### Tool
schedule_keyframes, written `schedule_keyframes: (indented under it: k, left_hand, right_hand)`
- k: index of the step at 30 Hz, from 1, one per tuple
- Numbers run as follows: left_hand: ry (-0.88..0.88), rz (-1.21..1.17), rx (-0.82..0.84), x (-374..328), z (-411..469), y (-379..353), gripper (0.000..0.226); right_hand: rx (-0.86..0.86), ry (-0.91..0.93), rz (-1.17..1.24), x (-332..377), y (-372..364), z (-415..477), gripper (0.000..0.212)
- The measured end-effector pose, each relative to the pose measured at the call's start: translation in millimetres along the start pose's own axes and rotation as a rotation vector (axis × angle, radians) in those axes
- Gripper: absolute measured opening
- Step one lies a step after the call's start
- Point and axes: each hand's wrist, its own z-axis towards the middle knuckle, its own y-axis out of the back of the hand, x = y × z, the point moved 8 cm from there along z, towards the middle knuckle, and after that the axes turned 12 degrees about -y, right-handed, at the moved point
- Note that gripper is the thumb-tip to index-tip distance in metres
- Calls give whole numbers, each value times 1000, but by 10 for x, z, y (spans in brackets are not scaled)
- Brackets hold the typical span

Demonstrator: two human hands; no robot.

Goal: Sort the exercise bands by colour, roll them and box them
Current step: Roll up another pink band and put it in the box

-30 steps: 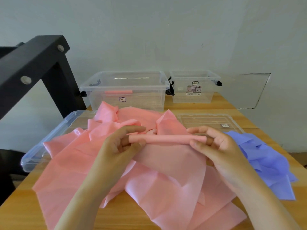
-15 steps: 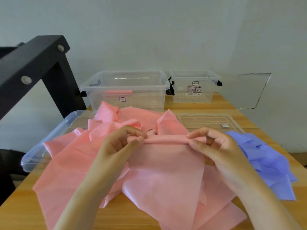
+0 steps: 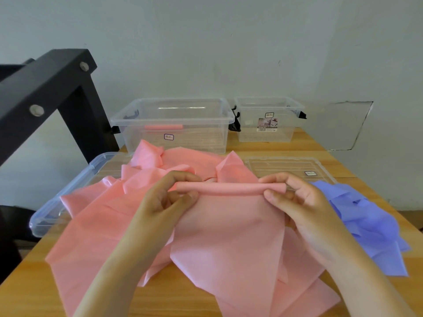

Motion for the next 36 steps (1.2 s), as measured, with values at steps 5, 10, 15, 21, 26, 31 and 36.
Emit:
schedule_keyframes:
  k: [5, 10, 15, 21, 26, 31, 36]
  left_hand:
    - [-84, -12, -11, -48, 10, -32, 11]
    - [-51, 47, -52, -1, 25, 9, 23]
    - [-80, 90, -26, -38, 26, -26, 12]
    - [-46, 95, -60, 2, -8, 1, 24]
    - [-34, 133, -68, 73, -21, -6, 38]
    - [-107, 158, -41, -85, -18, -121, 50]
    - [-91, 163, -80, -45, -14, -87, 24]
  right_hand:
    - [53, 1, 46, 38, -36, -16, 16]
    - [9, 17, 6, 24, 1, -2, 27]
    - [4, 12, 9, 6, 7, 5, 14]
    - [39, -6, -1, -6, -48, 11, 21]
    - [52, 32, -97, -11, -81, -3, 23]
    - [52, 22, -119, -36, -80, -1, 14]
    - [47, 9, -117, -47, -86, 0, 20]
